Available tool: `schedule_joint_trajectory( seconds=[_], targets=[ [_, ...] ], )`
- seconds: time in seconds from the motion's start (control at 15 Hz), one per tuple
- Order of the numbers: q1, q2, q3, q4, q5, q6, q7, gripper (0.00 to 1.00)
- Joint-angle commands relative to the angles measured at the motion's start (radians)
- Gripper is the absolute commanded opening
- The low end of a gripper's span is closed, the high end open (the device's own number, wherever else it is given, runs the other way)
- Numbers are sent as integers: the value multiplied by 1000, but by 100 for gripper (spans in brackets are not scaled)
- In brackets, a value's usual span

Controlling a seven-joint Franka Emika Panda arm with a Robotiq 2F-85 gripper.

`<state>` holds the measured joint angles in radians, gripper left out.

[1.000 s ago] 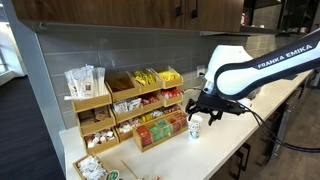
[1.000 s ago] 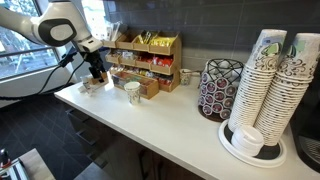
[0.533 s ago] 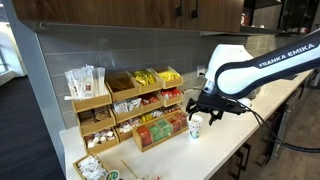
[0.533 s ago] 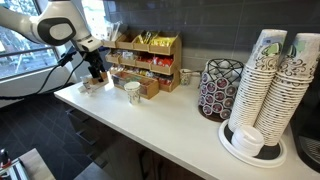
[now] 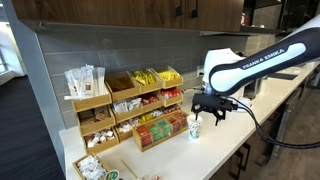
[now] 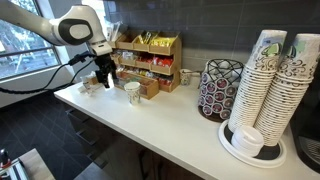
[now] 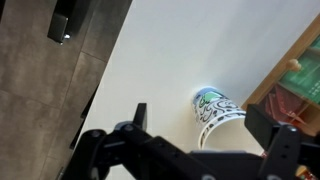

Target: Remove the paper from inside the other paper cup, put it on the left side, pick up the paper cup on the right and put it in the paper cup on the left

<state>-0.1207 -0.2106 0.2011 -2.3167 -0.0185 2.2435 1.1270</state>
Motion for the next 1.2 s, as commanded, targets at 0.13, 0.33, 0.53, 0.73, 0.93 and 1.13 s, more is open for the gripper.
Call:
schedule_joint_trajectory(
  seconds=[0.13, 0.33, 0.53, 0.73, 0.93, 1.13],
  targets=[
    [41, 157, -59, 136, -23, -21, 104, 100],
    [58, 211, -91, 172, -19, -11, 122, 92],
    [73, 242, -121, 195, -11, -5, 140, 75],
    [87, 262, -145, 207, -6, 14, 158, 65],
    [98, 278, -159, 216, -9, 23, 185, 69],
    [106, 285, -170, 222, -8, 25, 201, 55]
  ],
)
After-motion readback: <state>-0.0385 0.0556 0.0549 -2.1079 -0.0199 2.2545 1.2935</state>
